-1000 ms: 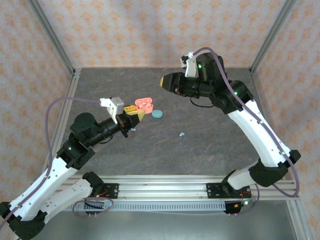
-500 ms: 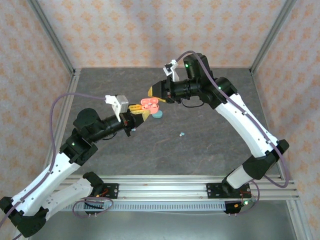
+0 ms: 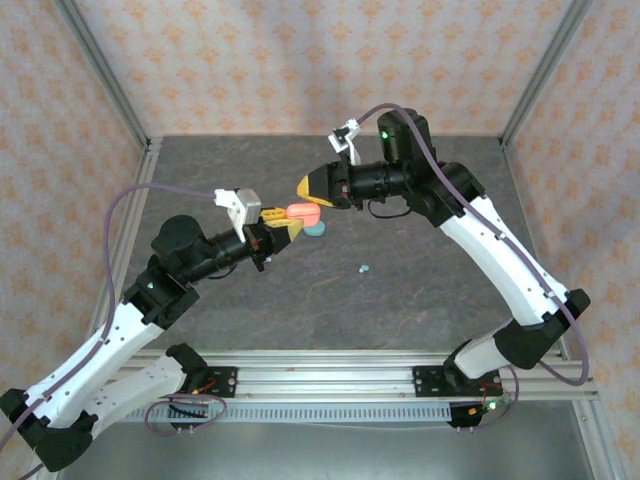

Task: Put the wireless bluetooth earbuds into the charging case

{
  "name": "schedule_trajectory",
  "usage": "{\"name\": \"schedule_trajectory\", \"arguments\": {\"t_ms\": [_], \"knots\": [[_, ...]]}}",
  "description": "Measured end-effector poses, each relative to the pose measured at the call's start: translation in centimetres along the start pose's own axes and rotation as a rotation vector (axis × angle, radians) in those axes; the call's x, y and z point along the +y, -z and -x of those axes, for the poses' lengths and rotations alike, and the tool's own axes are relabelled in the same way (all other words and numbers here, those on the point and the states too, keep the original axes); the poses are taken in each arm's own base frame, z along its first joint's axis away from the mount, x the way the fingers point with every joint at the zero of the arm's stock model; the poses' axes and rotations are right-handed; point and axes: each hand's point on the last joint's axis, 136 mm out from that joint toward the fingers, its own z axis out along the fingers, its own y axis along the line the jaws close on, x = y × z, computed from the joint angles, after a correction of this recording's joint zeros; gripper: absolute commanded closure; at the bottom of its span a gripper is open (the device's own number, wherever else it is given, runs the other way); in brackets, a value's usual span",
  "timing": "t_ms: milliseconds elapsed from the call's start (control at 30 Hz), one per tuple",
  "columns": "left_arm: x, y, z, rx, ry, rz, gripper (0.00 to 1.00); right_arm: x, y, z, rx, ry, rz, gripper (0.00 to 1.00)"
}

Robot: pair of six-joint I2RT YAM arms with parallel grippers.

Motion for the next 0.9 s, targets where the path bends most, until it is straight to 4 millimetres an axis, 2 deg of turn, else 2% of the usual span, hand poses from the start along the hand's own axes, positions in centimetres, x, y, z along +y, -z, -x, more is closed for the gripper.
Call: {"name": "schedule_trajectory", "arguments": {"t_ms": [333, 367, 433, 600, 800, 900], "knots": [[0.0, -0.1, -0.3, 0.012, 0.008, -0.001, 1.0, -0.7, 0.1, -0.3, -0.007, 0.033, -0.019, 0.83], [0.1, -0.2, -0.4, 0.015, 0.01, 0.0, 1.0, -0.7, 0.1, -0.3, -0.007, 0.037, -0.022, 0.8], [0.2, -0.3, -0.6, 0.021, 0.017, 0.002, 1.0, -0.8, 0.2, -0.3, -0.014, 0.056, -0.033, 0.66], [0.5, -0.4, -0.7, 0.022, 0.037, 0.02, 1.0, -0.4, 1.4, -0.4, -0.07, 0.134, -0.076, 0.47], [0.7, -0.4, -0.6, 0.02, 0.05, 0.028, 1.0, 0.9, 4.0, -0.9, -0.159, 0.259, -0.105, 0.42], [0.7, -0.4, -0.6, 0.019, 0.059, 0.028, 1.0, 0.9, 4.1, -1.3, -0.162, 0.301, -0.127, 0.4]]}}
